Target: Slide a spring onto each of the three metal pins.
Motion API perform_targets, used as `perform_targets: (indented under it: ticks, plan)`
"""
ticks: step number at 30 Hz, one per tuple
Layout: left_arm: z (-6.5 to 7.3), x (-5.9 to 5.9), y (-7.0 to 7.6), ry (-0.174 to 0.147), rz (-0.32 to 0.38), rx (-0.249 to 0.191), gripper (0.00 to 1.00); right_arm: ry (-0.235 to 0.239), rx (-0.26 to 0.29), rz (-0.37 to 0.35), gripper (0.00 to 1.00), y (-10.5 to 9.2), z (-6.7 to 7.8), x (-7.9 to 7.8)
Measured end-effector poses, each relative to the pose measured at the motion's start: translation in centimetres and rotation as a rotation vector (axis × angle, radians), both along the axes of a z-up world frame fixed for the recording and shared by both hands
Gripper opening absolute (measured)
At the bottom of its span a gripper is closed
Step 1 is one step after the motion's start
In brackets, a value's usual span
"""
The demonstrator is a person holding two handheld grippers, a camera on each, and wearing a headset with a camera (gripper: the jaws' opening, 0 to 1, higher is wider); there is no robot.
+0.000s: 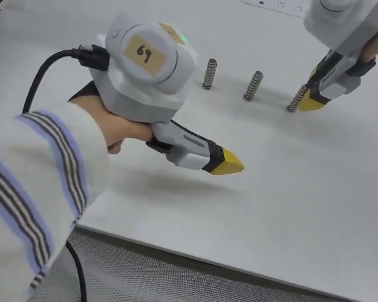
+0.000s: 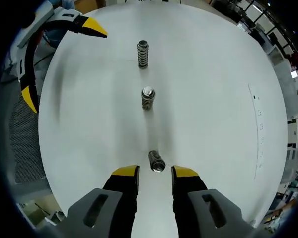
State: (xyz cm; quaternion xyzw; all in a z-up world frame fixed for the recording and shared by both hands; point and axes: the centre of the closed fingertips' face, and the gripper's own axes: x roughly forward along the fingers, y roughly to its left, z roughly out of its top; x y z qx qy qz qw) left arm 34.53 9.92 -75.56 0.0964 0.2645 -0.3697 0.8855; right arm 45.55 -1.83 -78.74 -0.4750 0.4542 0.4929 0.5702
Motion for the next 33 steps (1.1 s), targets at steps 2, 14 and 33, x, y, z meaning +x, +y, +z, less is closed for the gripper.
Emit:
perform_targets:
  ticks: [2,14,33]
  plan:
    - [0.3,0.0,0.1,0.001,0.004,-0.015,0.98,-0.008,0.007,-0.002,0.25,-0.3,0.7,-0.3]
    - [1.5,-0.1,1.8,-0.003,0.031,-0.015,0.98,-0.025,0.102,-0.094,0.33,-2.5,4.1,-2.8]
    - [3.4,-1.0,3.0,0.001,0.051,-0.041,0.96,-0.084,0.322,-0.258,0.50,-4.4,7.3,-7.7]
